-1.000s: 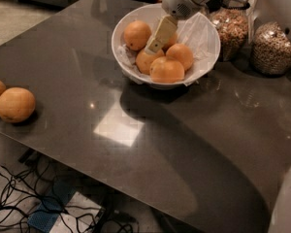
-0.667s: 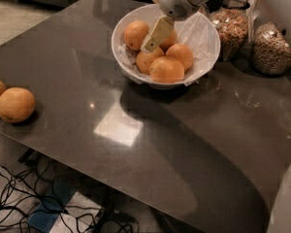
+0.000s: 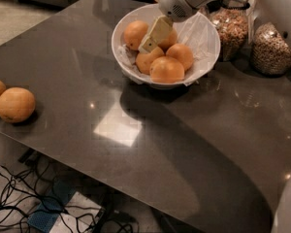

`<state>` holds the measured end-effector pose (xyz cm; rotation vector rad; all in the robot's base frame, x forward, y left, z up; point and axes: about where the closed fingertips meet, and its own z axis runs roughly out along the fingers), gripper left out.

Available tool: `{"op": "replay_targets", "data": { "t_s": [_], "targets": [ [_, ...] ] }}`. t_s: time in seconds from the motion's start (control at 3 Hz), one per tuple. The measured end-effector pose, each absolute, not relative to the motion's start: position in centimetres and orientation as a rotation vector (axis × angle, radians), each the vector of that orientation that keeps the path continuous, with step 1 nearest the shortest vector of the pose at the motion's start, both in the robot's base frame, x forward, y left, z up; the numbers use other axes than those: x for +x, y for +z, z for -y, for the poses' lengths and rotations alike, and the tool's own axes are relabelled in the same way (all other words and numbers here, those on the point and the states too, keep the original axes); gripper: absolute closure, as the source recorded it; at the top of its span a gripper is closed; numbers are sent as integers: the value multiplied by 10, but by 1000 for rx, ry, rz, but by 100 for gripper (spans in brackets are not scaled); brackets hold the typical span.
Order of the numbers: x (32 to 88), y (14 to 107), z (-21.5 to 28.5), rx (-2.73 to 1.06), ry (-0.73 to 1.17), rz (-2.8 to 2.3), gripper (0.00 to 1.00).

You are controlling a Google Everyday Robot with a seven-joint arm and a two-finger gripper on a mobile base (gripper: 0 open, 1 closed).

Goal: Pick orange from white bowl

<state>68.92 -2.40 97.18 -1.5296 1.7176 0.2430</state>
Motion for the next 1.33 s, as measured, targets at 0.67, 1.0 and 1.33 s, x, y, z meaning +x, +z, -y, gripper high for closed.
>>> {"op": "replay_targets", "data": {
  "t_s": [0.67,1.0,1.33],
  "targets": [
    [691,968,20,-1450,282,-1743,0],
    [694,964,17,-1320,318,-1788,0],
    [701,960,10,-1237,332,-1834,5]
  ]
}}
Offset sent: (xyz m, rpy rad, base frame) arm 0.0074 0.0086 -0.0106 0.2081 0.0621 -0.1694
